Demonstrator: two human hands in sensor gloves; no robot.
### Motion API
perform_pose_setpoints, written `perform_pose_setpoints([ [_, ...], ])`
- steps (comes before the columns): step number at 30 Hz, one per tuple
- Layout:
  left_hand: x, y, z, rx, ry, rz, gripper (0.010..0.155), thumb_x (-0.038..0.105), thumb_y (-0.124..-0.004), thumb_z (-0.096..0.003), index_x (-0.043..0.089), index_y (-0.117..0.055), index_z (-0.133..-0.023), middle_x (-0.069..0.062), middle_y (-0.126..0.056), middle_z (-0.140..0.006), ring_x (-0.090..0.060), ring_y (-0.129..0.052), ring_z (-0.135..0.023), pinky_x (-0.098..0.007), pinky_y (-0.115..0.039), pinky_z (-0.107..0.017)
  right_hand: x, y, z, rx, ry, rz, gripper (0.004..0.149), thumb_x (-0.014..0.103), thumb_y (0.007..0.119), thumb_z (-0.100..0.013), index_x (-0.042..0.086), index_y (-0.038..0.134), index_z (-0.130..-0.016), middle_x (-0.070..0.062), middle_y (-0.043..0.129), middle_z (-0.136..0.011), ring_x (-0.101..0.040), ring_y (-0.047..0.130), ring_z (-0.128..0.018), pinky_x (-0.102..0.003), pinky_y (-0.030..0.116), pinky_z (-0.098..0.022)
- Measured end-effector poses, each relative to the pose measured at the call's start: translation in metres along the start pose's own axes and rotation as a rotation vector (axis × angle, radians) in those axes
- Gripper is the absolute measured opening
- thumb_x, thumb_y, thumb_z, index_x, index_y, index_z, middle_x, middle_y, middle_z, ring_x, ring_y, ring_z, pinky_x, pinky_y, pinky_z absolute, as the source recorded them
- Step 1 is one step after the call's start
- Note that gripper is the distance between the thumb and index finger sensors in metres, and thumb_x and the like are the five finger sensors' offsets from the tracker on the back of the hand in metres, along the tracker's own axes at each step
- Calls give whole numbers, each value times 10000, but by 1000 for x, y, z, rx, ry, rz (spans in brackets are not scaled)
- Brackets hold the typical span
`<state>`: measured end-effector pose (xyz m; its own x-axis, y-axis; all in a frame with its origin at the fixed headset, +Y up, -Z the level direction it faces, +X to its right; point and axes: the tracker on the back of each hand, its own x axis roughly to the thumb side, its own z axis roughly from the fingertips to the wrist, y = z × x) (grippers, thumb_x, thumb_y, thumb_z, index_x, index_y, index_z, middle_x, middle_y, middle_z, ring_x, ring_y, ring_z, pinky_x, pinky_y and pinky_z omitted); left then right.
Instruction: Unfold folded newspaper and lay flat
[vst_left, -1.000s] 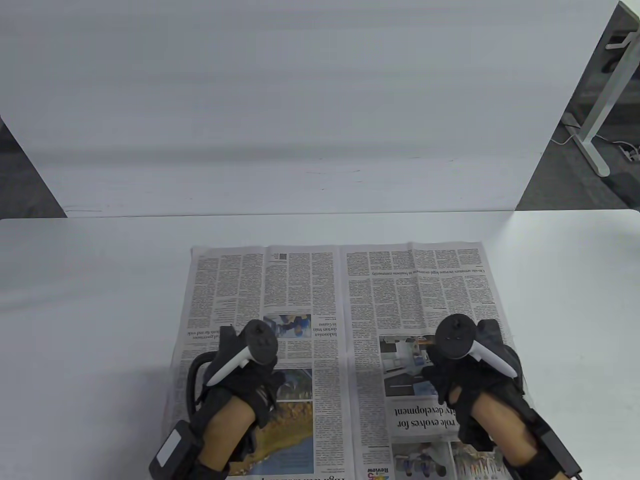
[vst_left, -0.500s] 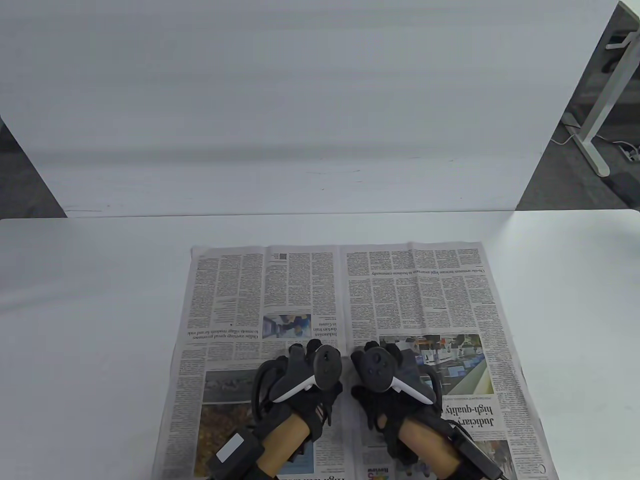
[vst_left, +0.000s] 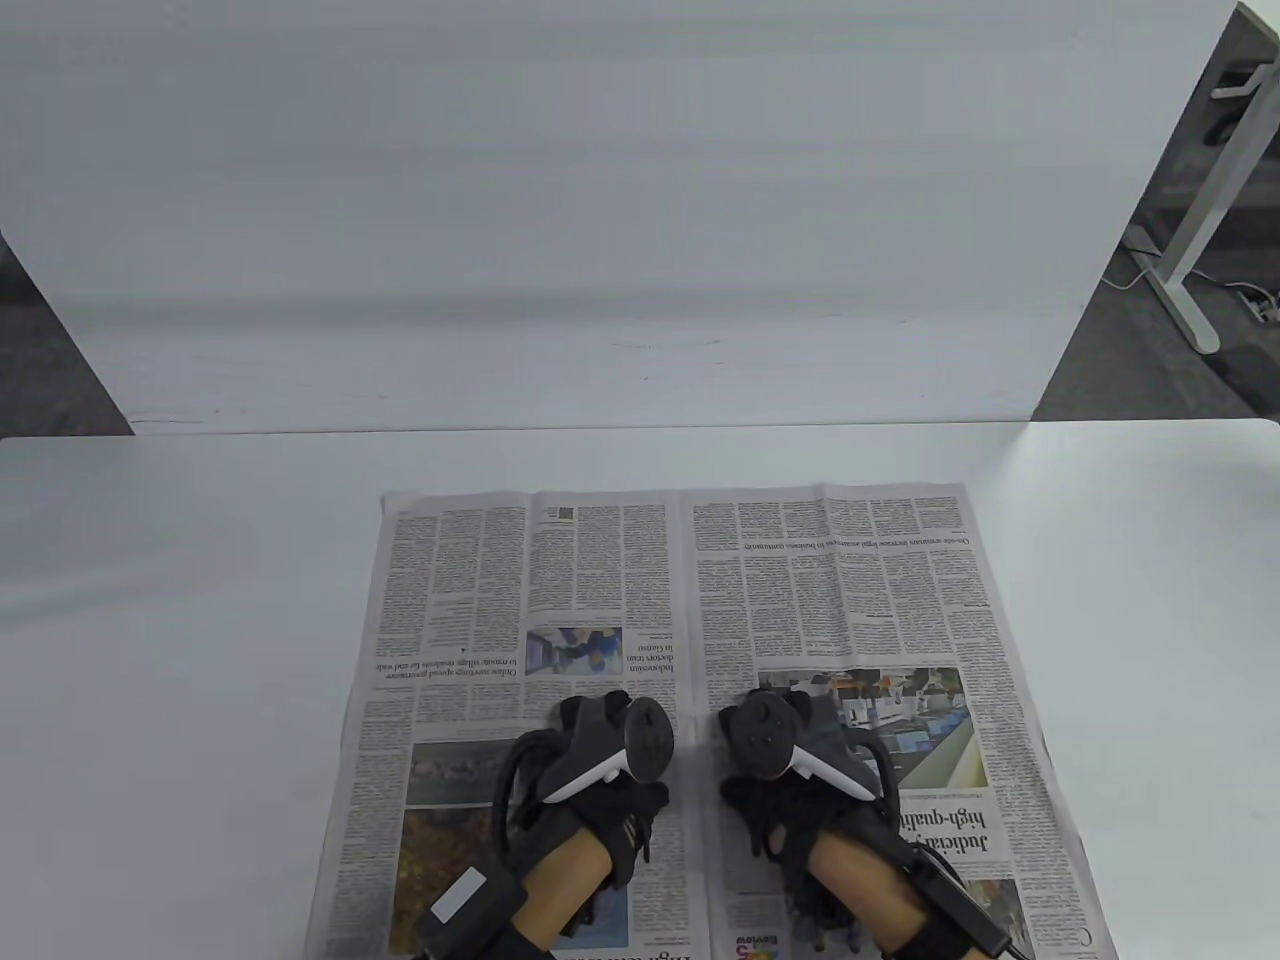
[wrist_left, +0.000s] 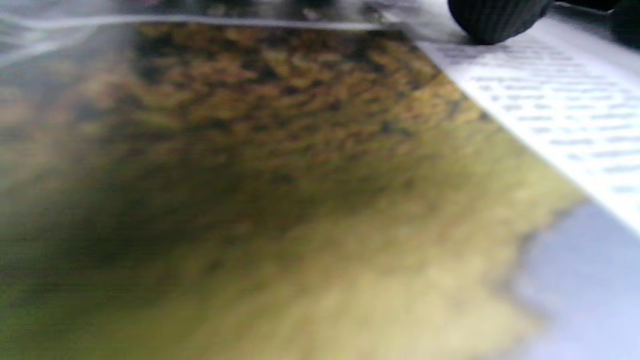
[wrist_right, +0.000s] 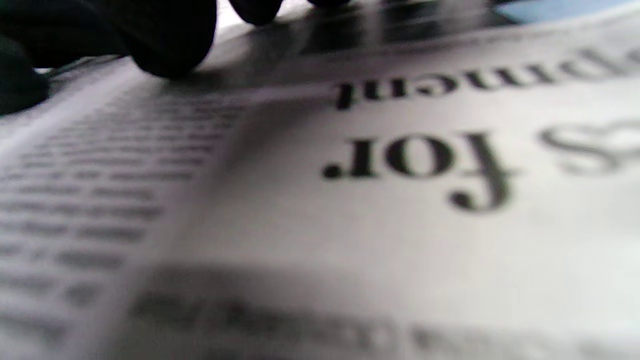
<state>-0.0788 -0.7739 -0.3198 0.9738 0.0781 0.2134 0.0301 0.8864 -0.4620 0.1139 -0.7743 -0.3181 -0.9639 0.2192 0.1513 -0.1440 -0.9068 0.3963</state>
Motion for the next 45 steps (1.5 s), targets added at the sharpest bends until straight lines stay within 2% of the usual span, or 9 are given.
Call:
perform_pose_setpoints([
  [18,-43,-4,5,-11,66,116,704,498,-651,-487,380,-248,-1052,-80,-75,-1135,-541,-72,-1006,-700,-246,-713,-35,-3,2,32,83,-52,733,479,720,-454,261,340,-1041,-136,188,-1138,-525,152,-987,-776,295,-611],
  [25,-64,-4,7,-13,132,165,707,502,-653,-485,390,-242,-1050,-73,-57,-1132,-551,-52,-996,-709,-228,-707,-53,-6,4,29,117,-77,735,481,718,-455,265,331,-1041,-129,177,-1136,-505,136,-989,-769,281,-612],
  [35,-91,-2,8,-9,204,222,716,507,-655,-484,393,-231,-1050,-63,-40,-1130,-549,-27,-991,-713,-211,-701,-95,-15,4,9,211,-141,743,487,715,-455,263,317,-1042,-111,160,-1134,-495,112,-984,-756,259,-609],
  [45,-135,0,9,19,322,319,725,507,-660,-479,394,-227,-1050,-54,-26,-1128,-542,8,-985,-718,-168,-696,-147,-25,6,-39,346,-222,755,495,713,-451,258,309,-1043,-111,148,-1130,-483,90,-982,-741,231,-612],
])
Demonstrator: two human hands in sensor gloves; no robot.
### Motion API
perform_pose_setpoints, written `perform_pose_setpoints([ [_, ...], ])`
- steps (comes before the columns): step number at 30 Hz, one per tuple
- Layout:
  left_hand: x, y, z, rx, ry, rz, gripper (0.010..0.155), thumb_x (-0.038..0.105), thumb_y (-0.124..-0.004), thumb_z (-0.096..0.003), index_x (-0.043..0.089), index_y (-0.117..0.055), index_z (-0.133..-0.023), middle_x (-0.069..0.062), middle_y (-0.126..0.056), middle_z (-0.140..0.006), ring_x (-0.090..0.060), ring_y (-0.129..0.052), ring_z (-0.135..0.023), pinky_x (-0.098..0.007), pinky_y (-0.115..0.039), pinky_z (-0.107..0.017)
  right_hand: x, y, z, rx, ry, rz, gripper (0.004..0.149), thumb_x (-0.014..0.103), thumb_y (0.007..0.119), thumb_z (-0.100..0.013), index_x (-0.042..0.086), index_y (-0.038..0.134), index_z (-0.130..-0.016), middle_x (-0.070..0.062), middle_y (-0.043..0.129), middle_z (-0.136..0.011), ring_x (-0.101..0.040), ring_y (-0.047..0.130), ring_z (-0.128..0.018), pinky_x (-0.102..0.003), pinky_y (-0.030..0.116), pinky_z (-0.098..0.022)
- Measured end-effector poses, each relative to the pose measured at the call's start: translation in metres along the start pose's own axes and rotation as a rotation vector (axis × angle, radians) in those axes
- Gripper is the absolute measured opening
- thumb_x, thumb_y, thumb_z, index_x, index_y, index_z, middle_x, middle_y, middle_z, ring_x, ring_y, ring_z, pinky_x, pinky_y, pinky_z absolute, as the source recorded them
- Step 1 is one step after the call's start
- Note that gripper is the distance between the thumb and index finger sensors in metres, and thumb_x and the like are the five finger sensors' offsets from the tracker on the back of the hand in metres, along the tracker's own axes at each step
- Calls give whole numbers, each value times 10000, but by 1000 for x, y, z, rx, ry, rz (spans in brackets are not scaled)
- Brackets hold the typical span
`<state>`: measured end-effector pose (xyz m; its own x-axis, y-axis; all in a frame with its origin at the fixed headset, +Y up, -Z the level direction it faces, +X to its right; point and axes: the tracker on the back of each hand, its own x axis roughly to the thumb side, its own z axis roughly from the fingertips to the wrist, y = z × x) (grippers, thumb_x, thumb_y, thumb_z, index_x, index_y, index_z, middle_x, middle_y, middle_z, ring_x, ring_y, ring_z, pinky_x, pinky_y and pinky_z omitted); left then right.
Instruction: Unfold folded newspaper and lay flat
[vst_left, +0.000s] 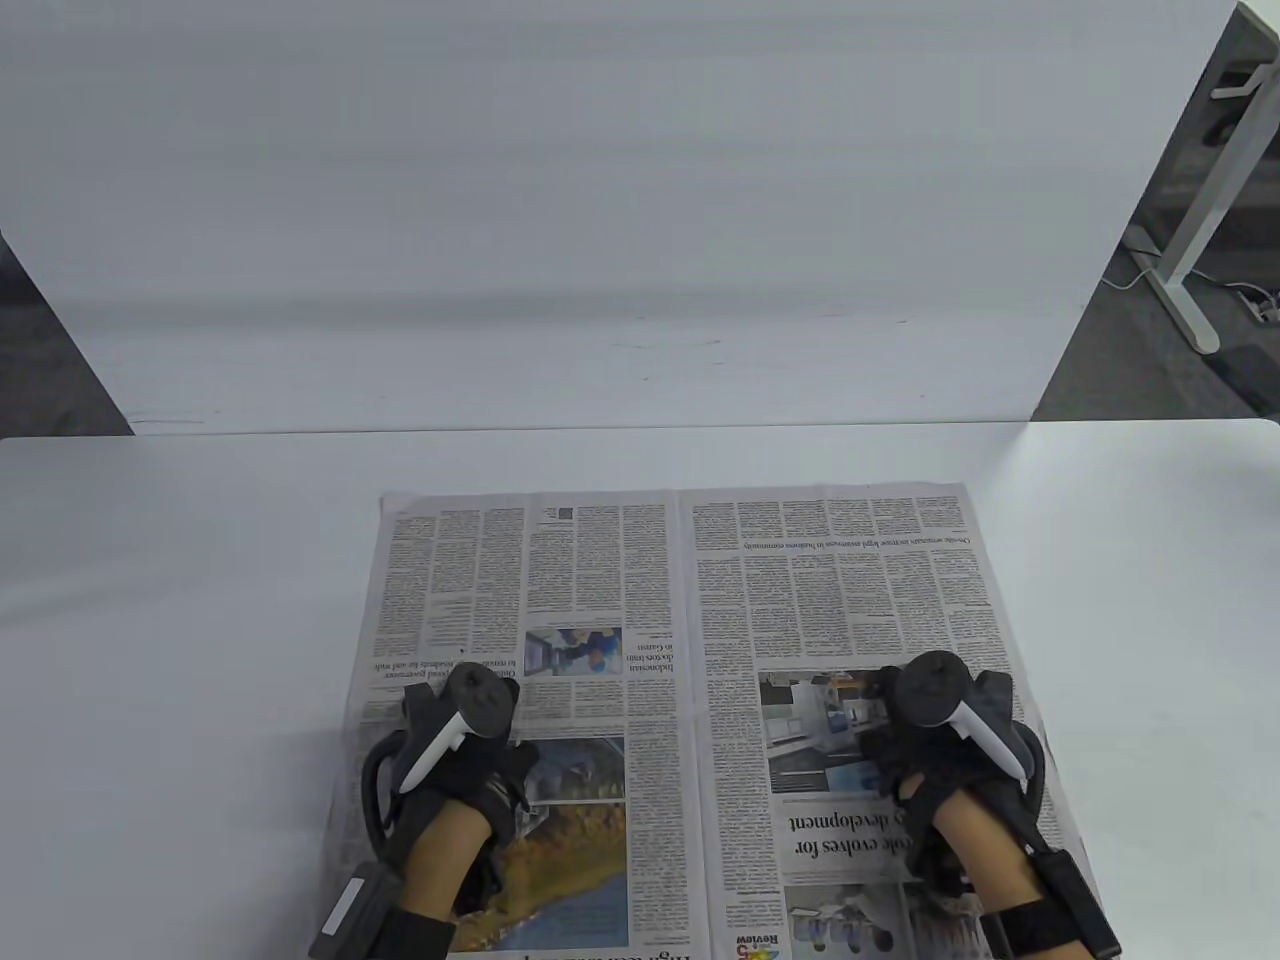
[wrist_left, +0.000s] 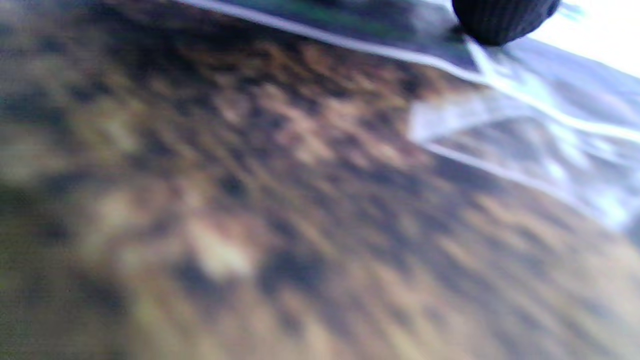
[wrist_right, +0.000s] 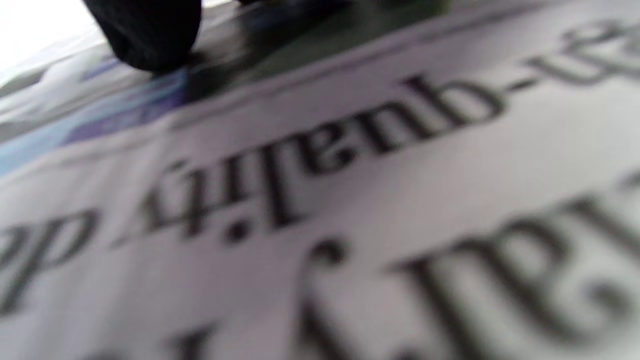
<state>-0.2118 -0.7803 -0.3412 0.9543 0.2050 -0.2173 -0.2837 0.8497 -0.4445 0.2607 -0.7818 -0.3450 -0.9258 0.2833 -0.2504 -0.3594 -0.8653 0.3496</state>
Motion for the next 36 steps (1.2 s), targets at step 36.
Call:
perform_pose_setpoints([
  [36,-48,27,-3,105,149,82,724,504,-656,-479,347,-264,-1067,-84,-49,-1132,-514,-39,-1022,-708,-212,-720,-49,-34,-2,-72,113,-130,766,474,722,-456,218,308,-1048,-126,137,-1131,-525,78,-974,-763,231,-608],
])
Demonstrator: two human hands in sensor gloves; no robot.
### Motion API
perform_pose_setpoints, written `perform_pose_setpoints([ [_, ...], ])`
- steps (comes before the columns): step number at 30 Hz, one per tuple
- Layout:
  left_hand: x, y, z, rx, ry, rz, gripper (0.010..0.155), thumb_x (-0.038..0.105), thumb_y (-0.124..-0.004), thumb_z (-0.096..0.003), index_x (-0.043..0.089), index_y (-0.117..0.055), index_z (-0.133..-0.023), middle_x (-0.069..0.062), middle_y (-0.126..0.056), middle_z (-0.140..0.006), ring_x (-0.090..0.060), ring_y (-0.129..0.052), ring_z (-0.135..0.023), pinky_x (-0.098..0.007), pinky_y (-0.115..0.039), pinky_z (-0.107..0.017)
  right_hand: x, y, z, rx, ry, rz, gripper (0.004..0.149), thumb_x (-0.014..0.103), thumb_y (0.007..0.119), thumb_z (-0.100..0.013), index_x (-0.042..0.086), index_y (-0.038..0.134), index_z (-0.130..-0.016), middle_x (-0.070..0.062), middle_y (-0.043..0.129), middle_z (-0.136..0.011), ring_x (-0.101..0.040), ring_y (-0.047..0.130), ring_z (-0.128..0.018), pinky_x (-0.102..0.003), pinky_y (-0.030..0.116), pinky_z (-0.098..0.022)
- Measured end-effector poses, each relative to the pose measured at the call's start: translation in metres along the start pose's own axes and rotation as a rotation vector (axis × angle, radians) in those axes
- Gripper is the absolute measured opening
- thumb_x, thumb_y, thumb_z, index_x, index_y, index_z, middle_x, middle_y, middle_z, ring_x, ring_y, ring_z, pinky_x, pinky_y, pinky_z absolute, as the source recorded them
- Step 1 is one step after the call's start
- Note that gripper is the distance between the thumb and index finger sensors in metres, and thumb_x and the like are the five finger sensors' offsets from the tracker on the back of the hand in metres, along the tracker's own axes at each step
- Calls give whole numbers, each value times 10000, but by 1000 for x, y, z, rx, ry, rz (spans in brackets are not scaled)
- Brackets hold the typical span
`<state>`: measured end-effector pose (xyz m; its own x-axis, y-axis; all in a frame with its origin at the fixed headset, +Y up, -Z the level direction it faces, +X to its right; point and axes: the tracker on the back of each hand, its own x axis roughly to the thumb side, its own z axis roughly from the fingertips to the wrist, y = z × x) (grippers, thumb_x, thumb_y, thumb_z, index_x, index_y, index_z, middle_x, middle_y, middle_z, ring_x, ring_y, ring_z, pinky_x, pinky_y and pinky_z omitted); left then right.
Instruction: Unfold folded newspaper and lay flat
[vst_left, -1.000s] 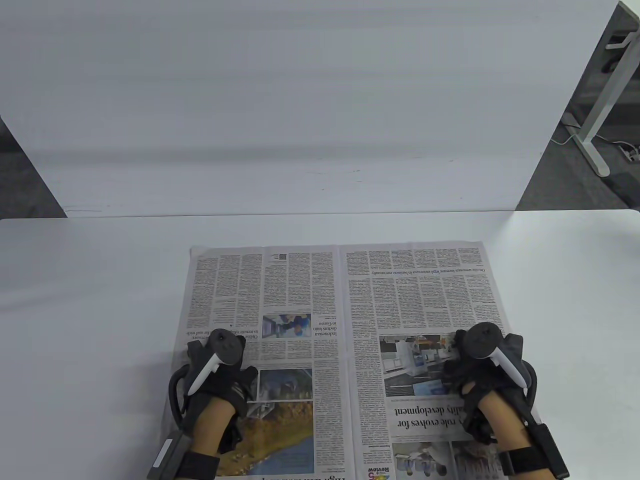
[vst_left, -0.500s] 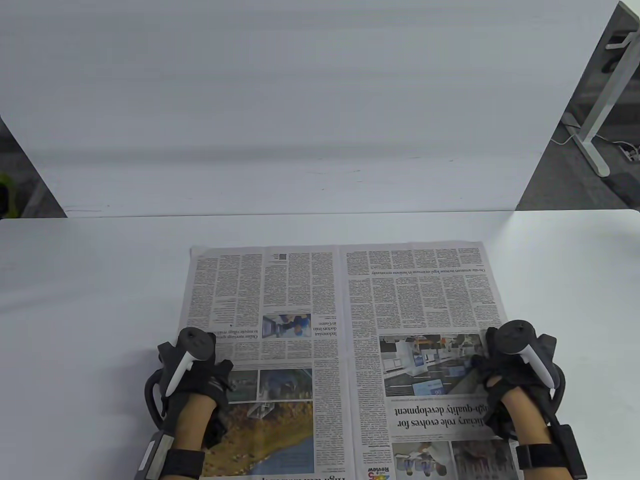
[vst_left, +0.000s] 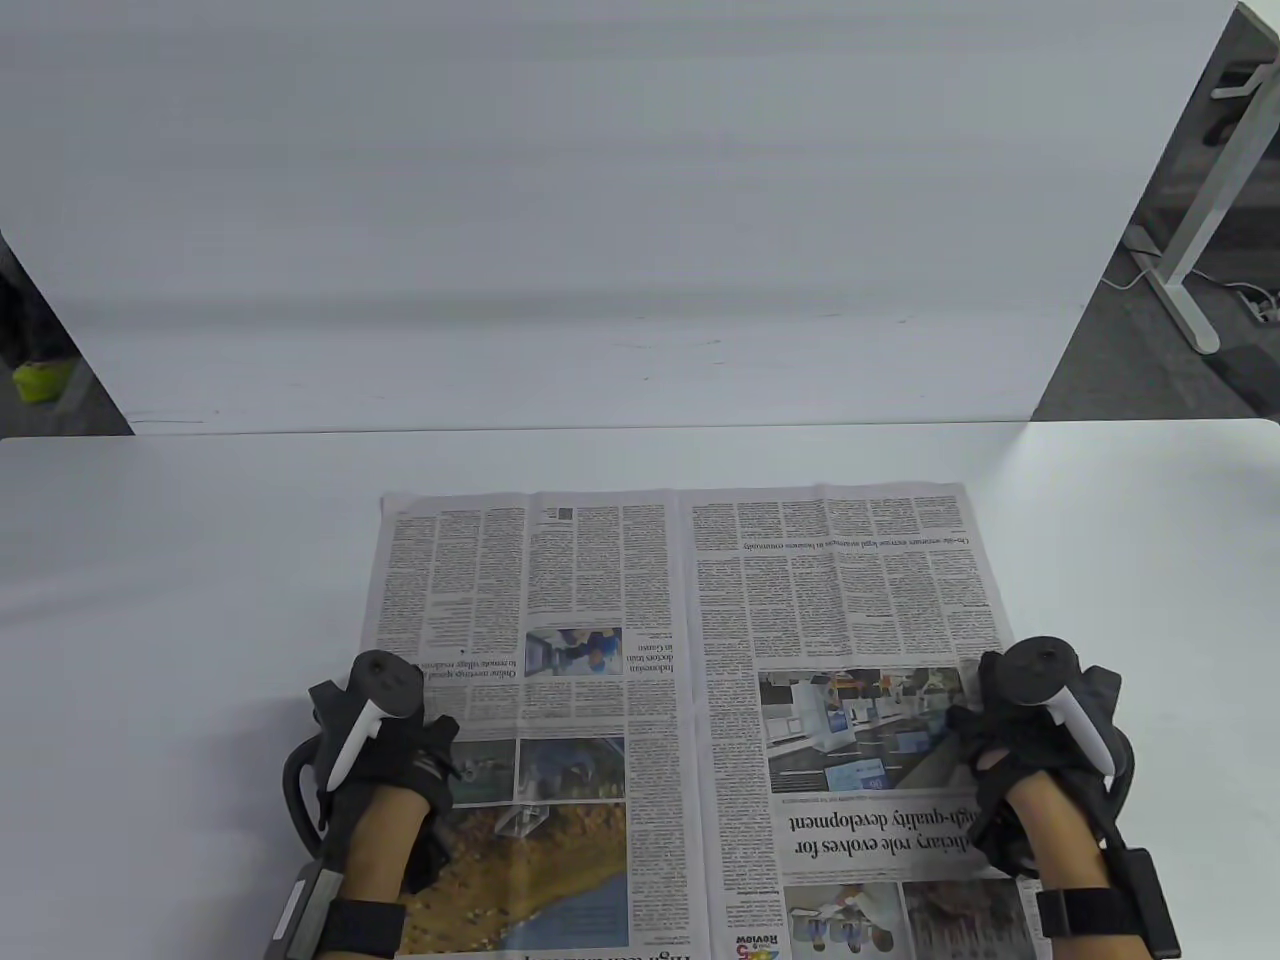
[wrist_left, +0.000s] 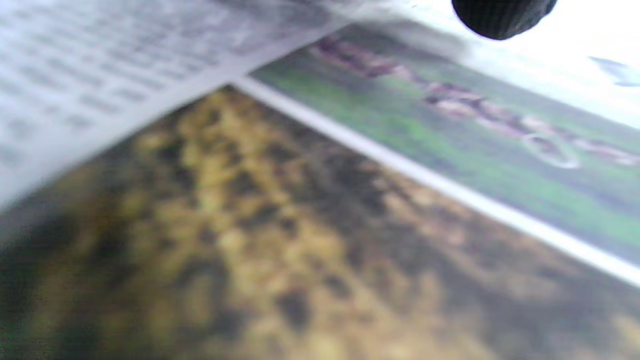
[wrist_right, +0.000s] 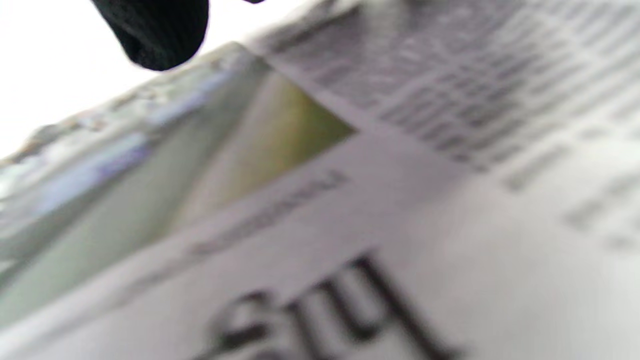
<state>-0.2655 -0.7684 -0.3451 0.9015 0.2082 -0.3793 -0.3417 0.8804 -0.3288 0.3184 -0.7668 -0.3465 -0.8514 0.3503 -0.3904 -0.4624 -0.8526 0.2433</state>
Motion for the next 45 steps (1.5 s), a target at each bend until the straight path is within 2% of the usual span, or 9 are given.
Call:
perform_pose_setpoints([
  [4,22,-3,9,0,-100,-33,712,497,-656,-480,342,-288,-1070,-93,-92,-1141,-514,-84,-1033,-707,-239,-721,26,7,12,39,-93,50,755,474,723,-456,218,337,-1052,-129,172,-1139,-531,106,-981,-768,241,-607],
  [7,33,-10,11,-46,-121,-65,702,493,-660,-477,334,-323,-1072,-113,-154,-1153,-532,-147,-1042,-708,-257,-720,36,16,14,76,-128,72,735,463,724,-457,231,359,-1052,-131,185,-1141,-535,112,-981,-771,239,-605],
  [10,33,-15,12,-117,-101,-90,708,492,-659,-479,342,-297,-1069,-110,-122,-1145,-526,-104,-1034,-708,-231,-718,35,22,12,116,-123,103,727,459,728,-455,236,369,-1047,-157,265,-1145,-547,148,-977,-771,253,-599],
  [14,30,-11,13,-156,-101,-65,705,492,-657,-482,333,-308,-1073,-117,-129,-1145,-531,-103,-1029,-709,-233,-717,33,19,14,162,-111,97,726,459,725,-459,222,370,-1047,-139,247,-1137,-543,152,-974,-770,253,-596],
  [24,26,-2,28,-321,-54,-55,680,479,-663,-487,318,-360,-1075,-130,-174,-1140,-547,-138,-1025,-703,-331,-723,34,4,32,216,-63,110,657,443,726,-460,106,592,-1008,-246,500,-1079,-578,356,-964,-765,339,-601],
  [28,26,-2,28,-316,-54,-51,683,475,-663,-488,318,-352,-1075,-127,-159,-1141,-548,-124,-1024,-704,-330,-723,37,8,34,228,-55,136,693,447,726,-459,113,514,-1028,-244,426,-1099,-582,305,-969,-773,321,-596],
  [31,27,4,32,-290,-52,-65,683,474,-665,-487,316,-360,-1078,-128,-191,-1156,-560,-174,-1031,-704,-343,-719,39,0,37,207,-68,125,703,448,726,-459,126,489,-1036,-258,418,-1113,-587,294,-969,-775,318,-596],
  [40,46,64,75,-91,-147,16,692,472,-674,-486,319,-359,-1083,-133,-177,-1160,-570,-189,-1039,-713,-349,-715,65,-41,67,59,-200,7,747,457,738,-459,153,406,-1055,-231,329,-1138,-618,255,-968,-818,336,-571],
  [45,65,84,85,-81,-149,9,694,472,-679,-486,316,-368,-1086,-138,-189,-1164,-604,-181,-1022,-730,-336,-711,92,-51,76,9,-201,57,809,478,766,-453,217,299,-1060,-205,207,-1144,-634,208,-965,-842,379,-559],
])
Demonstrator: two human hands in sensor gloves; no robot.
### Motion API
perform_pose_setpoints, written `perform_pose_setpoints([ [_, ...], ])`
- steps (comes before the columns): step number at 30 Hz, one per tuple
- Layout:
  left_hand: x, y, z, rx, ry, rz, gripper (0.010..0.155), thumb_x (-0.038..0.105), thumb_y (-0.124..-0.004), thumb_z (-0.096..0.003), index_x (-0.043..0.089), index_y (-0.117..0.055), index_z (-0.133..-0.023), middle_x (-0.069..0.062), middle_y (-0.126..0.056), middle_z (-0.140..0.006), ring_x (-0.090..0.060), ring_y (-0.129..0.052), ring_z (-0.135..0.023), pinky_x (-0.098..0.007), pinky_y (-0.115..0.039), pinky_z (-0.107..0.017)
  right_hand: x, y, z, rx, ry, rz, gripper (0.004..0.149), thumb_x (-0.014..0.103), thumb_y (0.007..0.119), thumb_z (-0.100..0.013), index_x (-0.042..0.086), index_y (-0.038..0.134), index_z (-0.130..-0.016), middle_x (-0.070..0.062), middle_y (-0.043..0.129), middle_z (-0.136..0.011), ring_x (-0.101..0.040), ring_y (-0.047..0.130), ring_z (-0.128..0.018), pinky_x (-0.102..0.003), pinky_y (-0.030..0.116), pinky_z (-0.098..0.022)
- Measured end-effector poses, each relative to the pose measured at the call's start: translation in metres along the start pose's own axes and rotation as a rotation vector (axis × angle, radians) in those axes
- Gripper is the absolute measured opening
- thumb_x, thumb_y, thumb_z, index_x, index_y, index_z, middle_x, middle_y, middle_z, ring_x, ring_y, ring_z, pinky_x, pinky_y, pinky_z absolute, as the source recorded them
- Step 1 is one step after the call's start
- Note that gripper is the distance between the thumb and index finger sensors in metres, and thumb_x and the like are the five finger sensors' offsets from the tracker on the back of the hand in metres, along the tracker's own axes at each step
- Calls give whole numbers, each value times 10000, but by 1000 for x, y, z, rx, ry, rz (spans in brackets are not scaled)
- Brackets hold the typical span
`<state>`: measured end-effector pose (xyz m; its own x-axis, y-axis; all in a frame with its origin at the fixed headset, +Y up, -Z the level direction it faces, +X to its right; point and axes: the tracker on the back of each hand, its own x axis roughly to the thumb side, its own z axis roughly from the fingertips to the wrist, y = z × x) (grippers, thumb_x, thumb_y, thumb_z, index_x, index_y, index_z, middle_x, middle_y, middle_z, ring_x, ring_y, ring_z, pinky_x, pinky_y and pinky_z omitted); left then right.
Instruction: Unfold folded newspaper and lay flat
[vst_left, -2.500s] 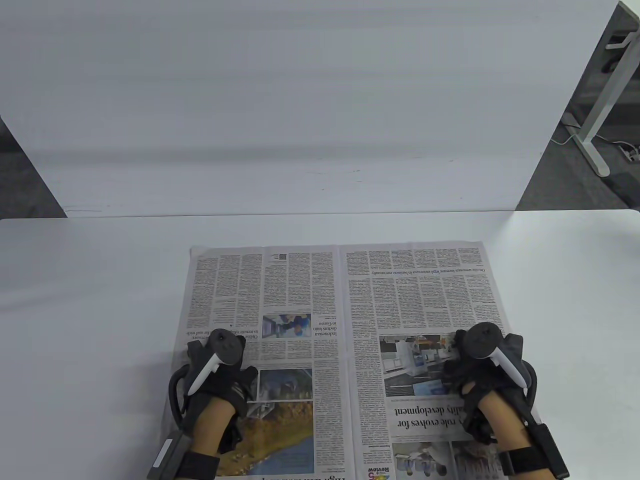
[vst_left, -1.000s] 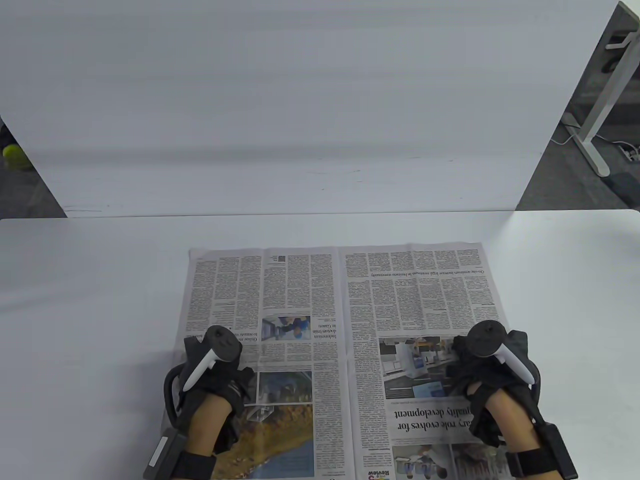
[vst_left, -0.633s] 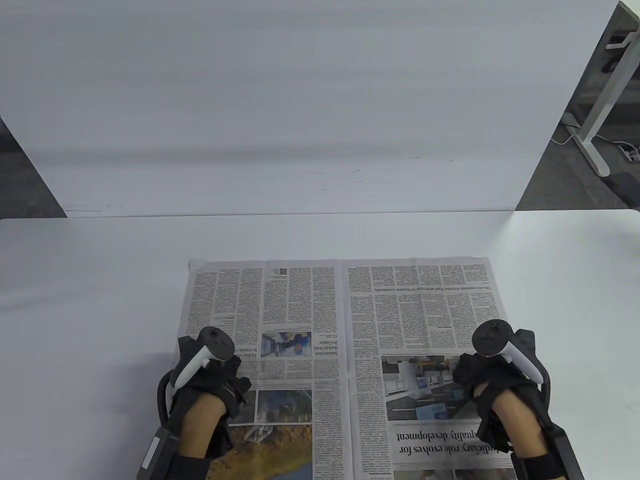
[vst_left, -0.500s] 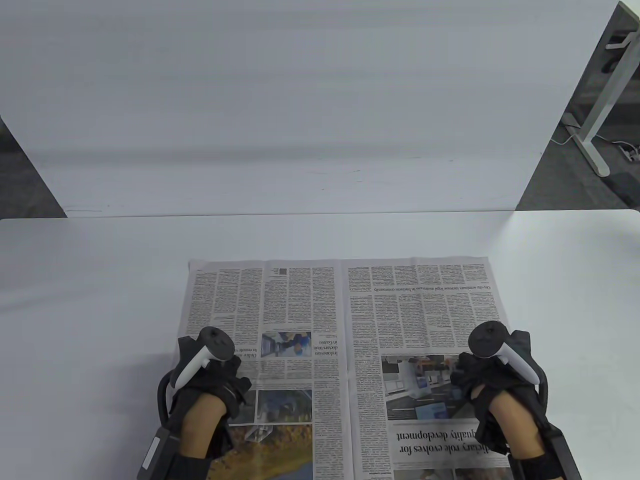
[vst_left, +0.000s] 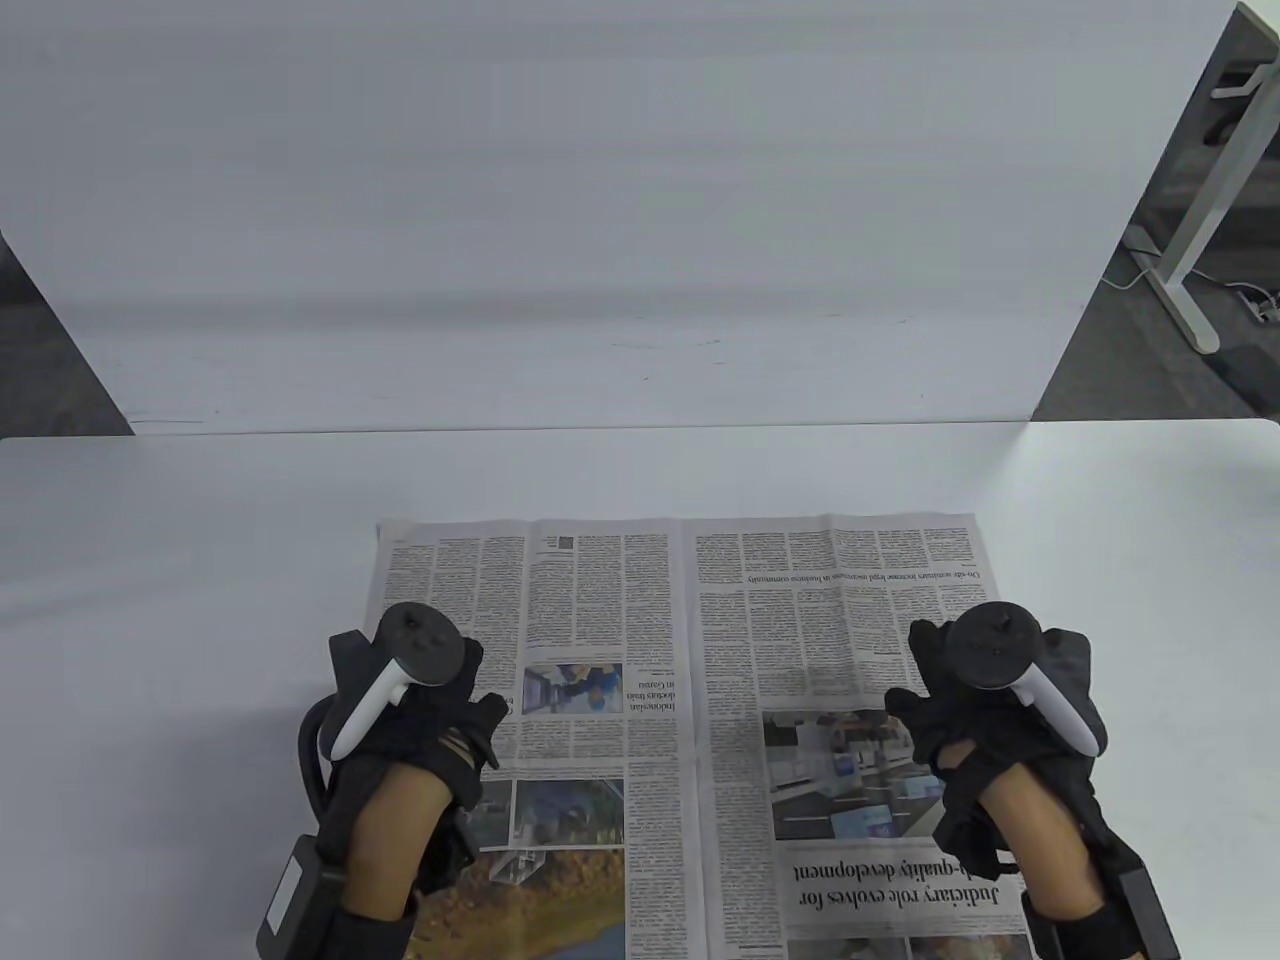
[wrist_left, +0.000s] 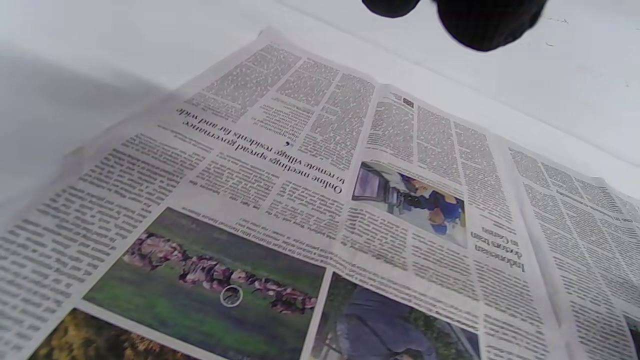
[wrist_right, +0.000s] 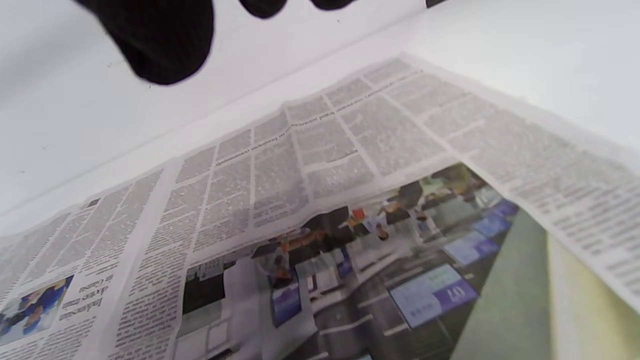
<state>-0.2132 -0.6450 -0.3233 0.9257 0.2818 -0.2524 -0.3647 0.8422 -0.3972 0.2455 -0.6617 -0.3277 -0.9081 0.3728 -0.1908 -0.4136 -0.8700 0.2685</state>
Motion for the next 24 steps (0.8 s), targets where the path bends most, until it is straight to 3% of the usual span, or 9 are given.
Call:
perform_pose_setpoints([
  [4,19,10,4,44,-14,-47,698,478,-682,-485,318,-365,-1087,-151,-184,-1161,-616,-176,-1012,-732,-347,-708,25,-13,2,-77,25,67,838,512,804,-440,317,273,-1058,-160,123,-1145,-635,161,-966,-860,421,-549],
  [8,41,17,0,67,1,-91,708,488,-679,-488,322,-347,-1090,-147,-156,-1162,-606,-135,-1012,-730,-326,-715,53,-21,-3,-141,21,143,849,530,819,-428,332,289,-1061,-159,115,-1150,-636,144,-969,-879,419,-543],
  [13,67,18,-21,164,-30,-105,718,490,-679,-487,338,-316,-1087,-127,-115,-1160,-582,-90,-1020,-726,-288,-724,84,-10,-22,-215,-21,169,831,521,804,-433,328,297,-1063,-138,111,-1156,-609,131,-990,-875,354,-566],
  [17,83,-5,-49,241,-123,-118,727,496,-682,-483,363,-293,-1081,-96,-81,-1159,-563,-55,-1028,-735,-248,-727,102,18,-48,-254,-142,156,800,532,772,-433,373,295,-1054,-74,109,-1168,-569,111,-1014,-863,328,-587],
  [21,91,-42,-76,232,-248,-107,726,508,-687,-475,392,-294,-1074,-83,-75,-1156,-593,-66,-1010,-773,-267,-699,105,57,-72,-113,-219,176,725,515,717,-439,424,316,-1036,-20,112,-1171,-543,82,-1019,-867,306,-586],
  [24,95,-67,-94,151,-270,-147,712,510,-666,-475,397,-296,-1073,-81,-83,-1159,-599,-73,-1008,-780,-279,-695,103,80,-83,-50,-241,226,672,489,660,-448,416,341,-1035,-21,137,-1173,-540,93,-1019,-865,295,-582],
])
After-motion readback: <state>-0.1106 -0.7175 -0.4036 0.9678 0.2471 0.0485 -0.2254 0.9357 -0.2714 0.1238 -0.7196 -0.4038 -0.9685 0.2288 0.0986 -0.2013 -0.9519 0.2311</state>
